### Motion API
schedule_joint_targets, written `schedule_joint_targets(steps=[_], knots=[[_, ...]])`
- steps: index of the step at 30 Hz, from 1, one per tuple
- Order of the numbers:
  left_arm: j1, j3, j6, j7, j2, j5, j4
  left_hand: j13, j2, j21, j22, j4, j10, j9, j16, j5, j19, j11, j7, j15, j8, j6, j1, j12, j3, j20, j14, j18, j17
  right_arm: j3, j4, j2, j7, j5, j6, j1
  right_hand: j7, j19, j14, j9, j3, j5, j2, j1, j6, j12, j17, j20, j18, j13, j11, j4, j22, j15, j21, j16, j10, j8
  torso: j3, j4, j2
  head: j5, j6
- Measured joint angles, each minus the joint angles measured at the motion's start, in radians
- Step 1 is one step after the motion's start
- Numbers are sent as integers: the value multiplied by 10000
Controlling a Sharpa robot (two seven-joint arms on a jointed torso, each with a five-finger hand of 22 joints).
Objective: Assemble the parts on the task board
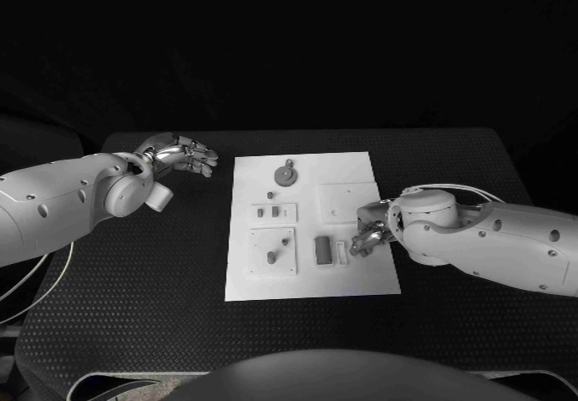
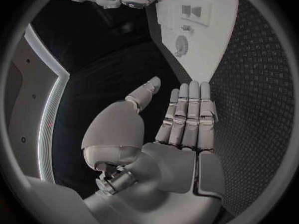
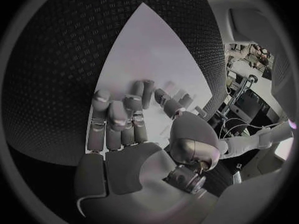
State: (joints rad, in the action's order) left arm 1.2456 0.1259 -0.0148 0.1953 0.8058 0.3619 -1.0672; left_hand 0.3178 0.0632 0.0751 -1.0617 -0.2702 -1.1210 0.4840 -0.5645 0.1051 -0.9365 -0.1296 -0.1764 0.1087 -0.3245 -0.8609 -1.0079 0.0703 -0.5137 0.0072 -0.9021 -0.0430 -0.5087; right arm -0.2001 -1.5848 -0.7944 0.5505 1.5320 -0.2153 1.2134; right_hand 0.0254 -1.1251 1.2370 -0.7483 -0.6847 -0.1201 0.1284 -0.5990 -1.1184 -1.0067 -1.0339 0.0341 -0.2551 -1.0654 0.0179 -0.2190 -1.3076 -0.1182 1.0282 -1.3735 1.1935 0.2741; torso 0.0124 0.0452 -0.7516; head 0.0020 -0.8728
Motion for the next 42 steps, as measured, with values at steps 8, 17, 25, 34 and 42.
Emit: schedule_joint_targets(steps=[8, 17, 25, 34, 42], knots=[[0, 0, 2, -3, -16, 0, -8, -1, 0, 0, 0, 0, 0, 0, 39, 0, 0, 0, 0, 0, 0, 0, 0, 0, 0, 0, 0, 0, -2, -4, 259, 294, 57, 444, -253, 15, -294, 2, -53, 336, -56, -2, 138, -47, -299, 0, 5, -2, 4, -17, 1, 53, 0, -12, 0, -1, -72, 379, 0, -1, -1, -25, 0], [0, 0, 6, -7, -34, 0, -4, -8, 0, 0, 0, 27, 0, -9, 39, 0, 0, 0, 0, 0, 0, 0, 0, 0, -27, 0, 0, 1, -10, 20, 474, 476, 77, 332, -397, 67, -295, 54, -91, 441, -135, 80, -197, -477, -300, -44, 4, 15, 17, -48, -38, -700, 0, 21, 0, -2, -110, 379, 3, 15, -4, -30, 0], [-1, 0, 6, -17, -38, 0, 0, -8, 0, 0, 0, 27, 0, -8, 39, 0, 0, 0, 0, 0, 0, 0, 0, 0, -27, 0, 0, 0, -9, 33, 513, 439, 43, -62, -360, 83, -294, 196, -125, 825, -948, -2011, 58, -1337, -299, -125, -72, 85, 134, -72, -75, -762, 0, 52, 131, -2, -148, 379, 3, 12, -4, -10, 0], [-1, 0, 6, -27, -42, -1, 7, -17, 0, 0, 0, 27, 0, -8, 39, 0, 0, 0, 0, 0, 0, 0, 0, 0, -27, 0, 0, 0, -18, 34, 518, 290, 42, -582, -123, 73, -289, 197, -79, 780, -1020, -2093, 34, -1361, -295, -125, -181, 85, 85, -71, -74, -751, 0, 98, 193, -84, -146, 379, 4, 6, -2, -21, 0], [-1, 0, 7, -37, -47, -1, 11, -17, 0, 0, 0, 27, 0, -17, 39, 0, 0, 0, 0, 0, 0, 0, 0, 0, -27, 0, 0, 1, -18, 10, 352, 68, 7, -820, 313, 40, -245, 158, 104, 727, -1019, -2093, 72, -1402, -248, -164, -298, 46, 70, -59, -53, -751, 0, 91, 256, -149, -50, 379, 3, 6, -1, -12, 0]])
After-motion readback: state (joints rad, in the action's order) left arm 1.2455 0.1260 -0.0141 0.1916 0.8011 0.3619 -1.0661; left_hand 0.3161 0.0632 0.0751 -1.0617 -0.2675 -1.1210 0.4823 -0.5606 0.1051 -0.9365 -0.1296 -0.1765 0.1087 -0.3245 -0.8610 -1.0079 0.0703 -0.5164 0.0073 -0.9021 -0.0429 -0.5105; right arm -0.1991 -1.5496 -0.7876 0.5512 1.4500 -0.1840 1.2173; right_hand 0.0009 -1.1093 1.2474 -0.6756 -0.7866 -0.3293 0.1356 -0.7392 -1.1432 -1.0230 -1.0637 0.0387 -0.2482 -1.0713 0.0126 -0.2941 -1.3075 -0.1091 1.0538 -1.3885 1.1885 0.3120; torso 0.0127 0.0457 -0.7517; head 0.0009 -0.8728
